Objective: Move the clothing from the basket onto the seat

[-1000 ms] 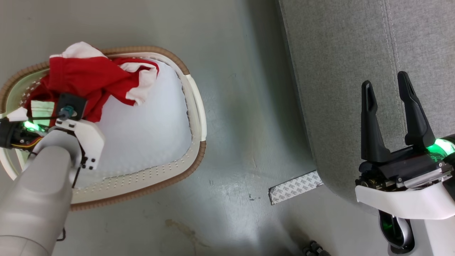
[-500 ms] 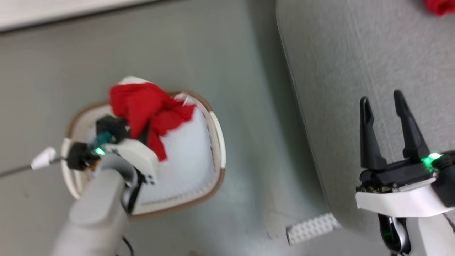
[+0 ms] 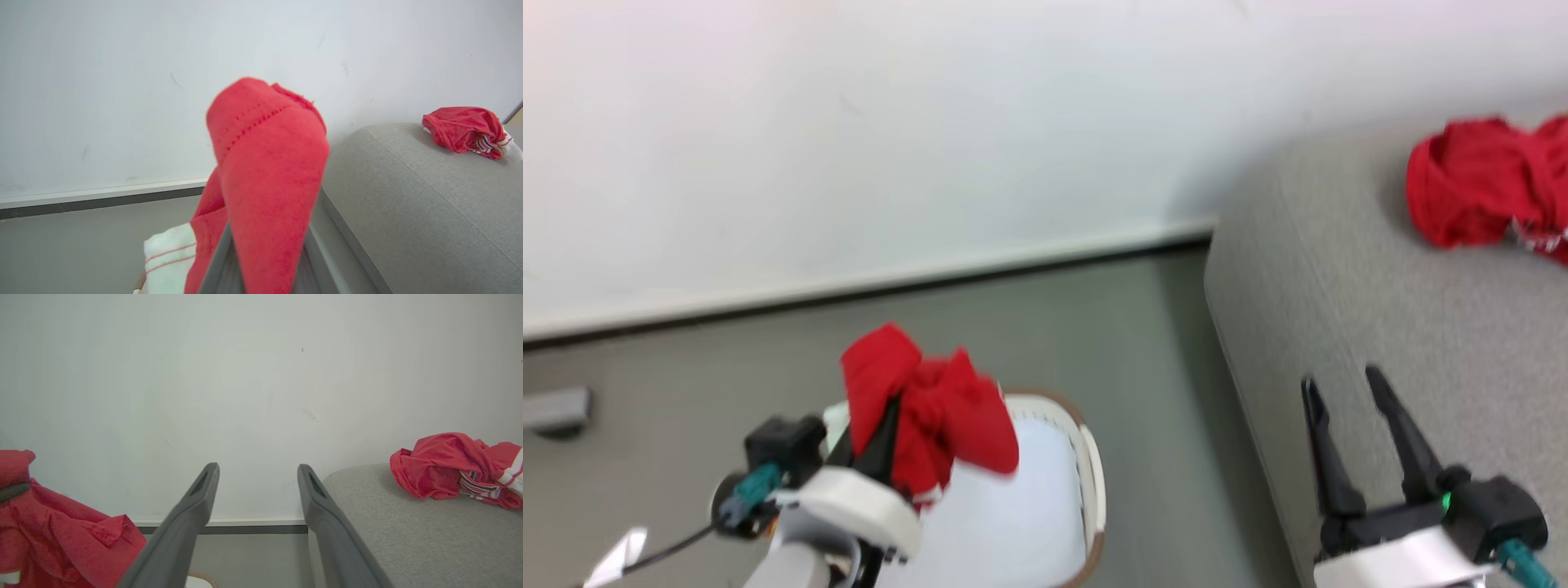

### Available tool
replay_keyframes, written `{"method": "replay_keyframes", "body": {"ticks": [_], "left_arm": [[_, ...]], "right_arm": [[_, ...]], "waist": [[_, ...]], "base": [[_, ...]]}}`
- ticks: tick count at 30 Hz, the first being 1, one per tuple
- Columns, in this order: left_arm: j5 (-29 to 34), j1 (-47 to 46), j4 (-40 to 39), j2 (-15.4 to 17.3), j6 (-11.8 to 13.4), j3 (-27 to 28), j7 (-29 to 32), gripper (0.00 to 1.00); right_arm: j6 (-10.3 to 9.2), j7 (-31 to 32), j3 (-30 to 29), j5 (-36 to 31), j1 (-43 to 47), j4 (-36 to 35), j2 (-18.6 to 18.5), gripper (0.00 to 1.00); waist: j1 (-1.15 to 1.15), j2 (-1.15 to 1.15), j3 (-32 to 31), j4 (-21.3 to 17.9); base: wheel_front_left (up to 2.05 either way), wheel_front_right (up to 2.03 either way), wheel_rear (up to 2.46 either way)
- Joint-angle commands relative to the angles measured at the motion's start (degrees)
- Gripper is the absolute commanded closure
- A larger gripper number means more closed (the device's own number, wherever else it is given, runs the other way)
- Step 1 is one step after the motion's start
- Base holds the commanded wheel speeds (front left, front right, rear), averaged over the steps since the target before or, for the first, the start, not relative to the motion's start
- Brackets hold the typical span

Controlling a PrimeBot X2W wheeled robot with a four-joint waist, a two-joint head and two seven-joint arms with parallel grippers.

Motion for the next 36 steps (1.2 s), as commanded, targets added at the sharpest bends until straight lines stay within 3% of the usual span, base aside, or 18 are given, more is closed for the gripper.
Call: {"method": "replay_keyframes", "body": {"ticks": [1, 13, 27, 31, 36], "left_arm": [[-0.73, 2.55, -1.56, 0.74, 0.51, 0.38, 0.47, 1.00], [-3.72, 15.81, -16.24, 5.65, 5.96, 4.61, 4.77, 1.00], [-3.75, 18.31, -21.80, 7.01, 7.61, 4.82, 5.85, 1.00], [-4.06, 17.71, -23.97, 7.32, 6.61, 4.05, 6.45, 1.00], [-4.70, 16.44, -27.98, 7.34, 5.33, 2.70, 8.47, 1.00]], "right_arm": [[-0.14, 0.03, -0.29, -0.29, 2.01, 0.63, -0.18, 0.00], [-0.15, 0.03, 0.94, -1.16, 8.61, 4.32, -0.16, 0.00], [-0.15, 0.03, 2.81, -1.01, 8.98, 4.94, -0.15, 0.00], [-0.15, 0.03, 6.84, -2.15, 7.22, 4.38, -0.13, 0.00], [-0.15, 0.03, 17.85, -0.04, 1.59, 4.24, -3.04, 0.00]], "waist": [[0.03, 0.00, -8.15, 3.19], [0.03, 0.00, -12.88, 5.13], [0.03, 0.00, -13.41, 6.75], [0.03, 0.00, -13.35, 7.12], [0.03, 0.00, -13.25, 7.39]], "base": [[0.00, 0.00, 0.00], [0.00, 0.00, 0.00], [0.00, 0.00, 0.00], [0.00, 0.00, 0.00], [0.00, 0.00, 0.00]]}}
